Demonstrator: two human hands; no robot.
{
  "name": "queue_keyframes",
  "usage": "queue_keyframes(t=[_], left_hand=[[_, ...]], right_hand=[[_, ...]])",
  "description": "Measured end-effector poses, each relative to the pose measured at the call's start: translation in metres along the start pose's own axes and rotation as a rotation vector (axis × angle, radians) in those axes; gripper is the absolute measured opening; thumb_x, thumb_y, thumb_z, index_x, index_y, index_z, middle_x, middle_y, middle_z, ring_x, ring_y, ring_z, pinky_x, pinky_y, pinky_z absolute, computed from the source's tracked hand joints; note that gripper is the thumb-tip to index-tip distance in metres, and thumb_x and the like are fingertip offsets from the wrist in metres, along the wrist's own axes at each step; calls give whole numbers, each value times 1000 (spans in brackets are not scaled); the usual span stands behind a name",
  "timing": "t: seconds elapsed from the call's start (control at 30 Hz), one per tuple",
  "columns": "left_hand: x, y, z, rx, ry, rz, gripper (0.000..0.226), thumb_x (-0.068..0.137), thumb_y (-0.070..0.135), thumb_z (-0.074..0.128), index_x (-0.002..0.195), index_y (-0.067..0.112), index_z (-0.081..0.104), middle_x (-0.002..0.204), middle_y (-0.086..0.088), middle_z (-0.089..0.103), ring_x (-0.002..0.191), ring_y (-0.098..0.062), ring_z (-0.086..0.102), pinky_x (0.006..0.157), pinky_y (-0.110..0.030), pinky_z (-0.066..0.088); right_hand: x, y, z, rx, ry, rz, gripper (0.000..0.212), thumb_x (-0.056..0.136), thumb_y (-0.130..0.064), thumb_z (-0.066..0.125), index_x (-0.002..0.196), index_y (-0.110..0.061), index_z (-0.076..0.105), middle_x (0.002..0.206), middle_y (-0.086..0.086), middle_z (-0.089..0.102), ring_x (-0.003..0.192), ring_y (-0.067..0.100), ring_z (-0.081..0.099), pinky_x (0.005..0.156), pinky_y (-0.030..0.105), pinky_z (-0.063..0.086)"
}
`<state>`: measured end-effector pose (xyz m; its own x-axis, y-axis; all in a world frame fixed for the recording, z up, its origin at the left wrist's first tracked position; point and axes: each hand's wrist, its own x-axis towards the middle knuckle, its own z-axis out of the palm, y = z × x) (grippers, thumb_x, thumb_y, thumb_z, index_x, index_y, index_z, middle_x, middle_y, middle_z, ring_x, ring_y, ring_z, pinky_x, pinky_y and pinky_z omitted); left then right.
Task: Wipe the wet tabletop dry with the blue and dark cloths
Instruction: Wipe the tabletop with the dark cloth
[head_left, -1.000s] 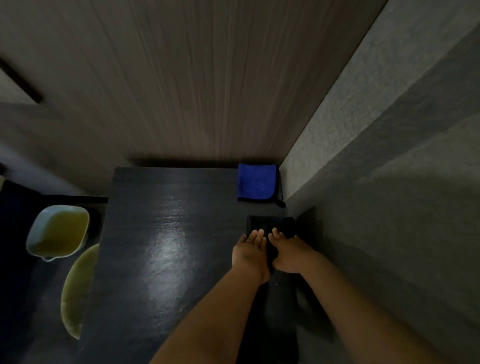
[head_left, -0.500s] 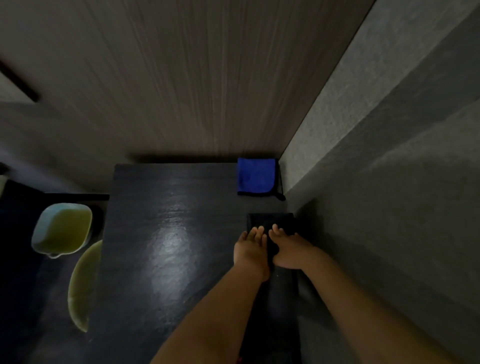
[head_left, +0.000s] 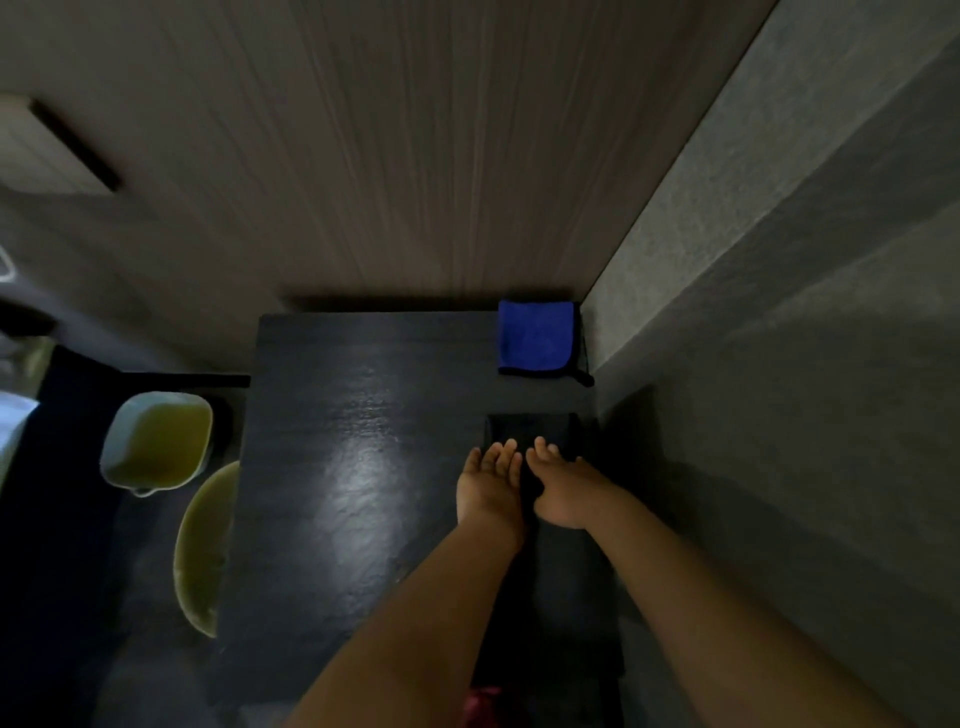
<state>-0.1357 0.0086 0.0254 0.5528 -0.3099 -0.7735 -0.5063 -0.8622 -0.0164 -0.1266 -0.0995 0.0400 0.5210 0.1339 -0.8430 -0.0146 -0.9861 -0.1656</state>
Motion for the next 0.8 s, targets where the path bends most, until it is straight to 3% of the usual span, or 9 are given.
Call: queue_keyframes(t=[0.43,0.8], left_hand=[[-14,-40,18,-49,-23,-39,80,97,44,40,152,15,-10,160,-5,-18,148,-20,-11,120,-44,-5],[-25,-73,38,-101,47,-89,83,95,57,35,151,21,-14,161,2,-13,149,-16,-7,116,-44,-12]], right_hand=[[5,-49,7,-39,-25,-15,82,92,-23,48,155,-13,-4,162,4,-15,150,19,-8,122,41,3],[17,-90,7,-127,-87,6,78,96,-14,42,154,-18,-9,161,2,-17,150,19,-9,122,45,1]])
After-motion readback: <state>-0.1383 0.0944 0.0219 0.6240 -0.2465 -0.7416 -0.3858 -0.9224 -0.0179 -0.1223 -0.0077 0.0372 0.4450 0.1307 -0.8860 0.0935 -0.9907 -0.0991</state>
